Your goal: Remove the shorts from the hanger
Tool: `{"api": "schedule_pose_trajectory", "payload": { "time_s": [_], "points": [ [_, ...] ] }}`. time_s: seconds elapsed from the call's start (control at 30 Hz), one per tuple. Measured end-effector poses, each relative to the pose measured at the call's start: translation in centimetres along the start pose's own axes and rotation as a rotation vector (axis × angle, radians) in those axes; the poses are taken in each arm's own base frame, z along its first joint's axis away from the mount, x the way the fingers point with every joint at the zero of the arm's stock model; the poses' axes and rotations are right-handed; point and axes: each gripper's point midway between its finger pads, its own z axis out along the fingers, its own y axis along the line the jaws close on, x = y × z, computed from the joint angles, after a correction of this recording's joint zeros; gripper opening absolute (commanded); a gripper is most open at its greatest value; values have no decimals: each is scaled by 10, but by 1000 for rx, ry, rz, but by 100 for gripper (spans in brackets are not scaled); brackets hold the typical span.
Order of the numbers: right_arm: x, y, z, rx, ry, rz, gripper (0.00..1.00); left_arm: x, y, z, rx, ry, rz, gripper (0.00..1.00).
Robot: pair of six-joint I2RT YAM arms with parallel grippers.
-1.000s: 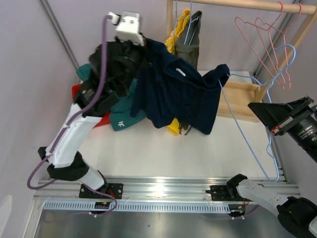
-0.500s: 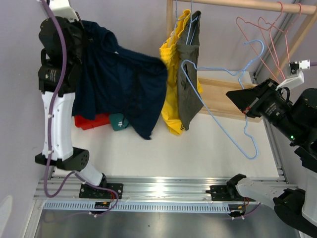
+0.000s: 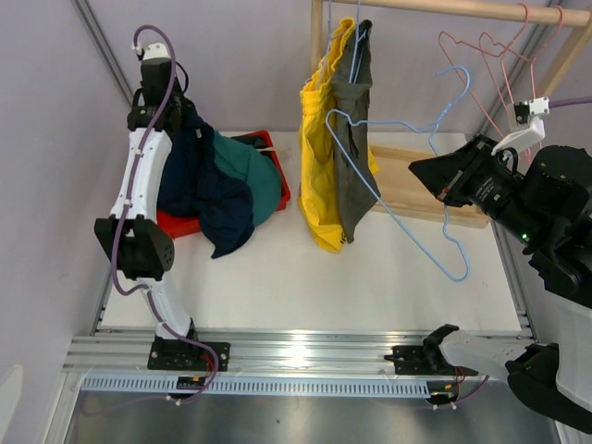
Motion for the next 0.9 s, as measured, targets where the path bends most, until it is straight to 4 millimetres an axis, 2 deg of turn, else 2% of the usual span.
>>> {"api": "schedule_pose_trajectory", "payload": {
  "time_s": [0.03, 0.07, 0.1, 0.13, 0.2, 0.33, 0.4, 0.47, 0.53, 0.6, 0.67, 0.8, 0.9],
  "points": [
    [2, -2, 3, 4, 4, -3, 0, 13, 3, 7, -10, 24, 1, 20],
    [3, -3, 5, 8, 7, -5, 0, 20, 5, 10, -16, 41, 2, 43],
    [3, -5, 10, 17, 12, -10, 0, 27, 6, 12, -18, 55, -1, 91],
    [1, -5, 13, 22, 9, -16, 0, 33, 5, 14, -17, 68, -14, 99],
    [-9, -6, 22, 34, -8, -29, 0, 43, 2, 16, -5, 89, -46, 99],
    [-51, -11, 46, 69, -94, -58, 0, 76, -3, 8, 35, 171, -71, 99],
    [-79, -31, 63, 124, -151, -64, 0, 92, -3, -9, 56, 202, -69, 99],
    [-100, -59, 77, 187, -181, -55, 0, 103, 0, -36, 76, 219, -61, 99],
    [-111, -86, 88, 239, -188, -38, 0, 95, -3, -70, 125, 182, -66, 99],
    [-116, -112, 100, 285, -179, -17, 0, 73, -7, -105, 189, 98, -79, 99],
    [-120, -129, 108, 311, -174, -1, 0, 50, -7, -137, 238, 13, -97, 99],
    [-130, -146, 117, 323, -190, 3, 0, 9, 4, -188, 291, -156, -140, 99],
    [-142, -152, 122, 320, -221, -5, 0, -1, 4, -204, 325, -207, -152, 100]
  ]
}}
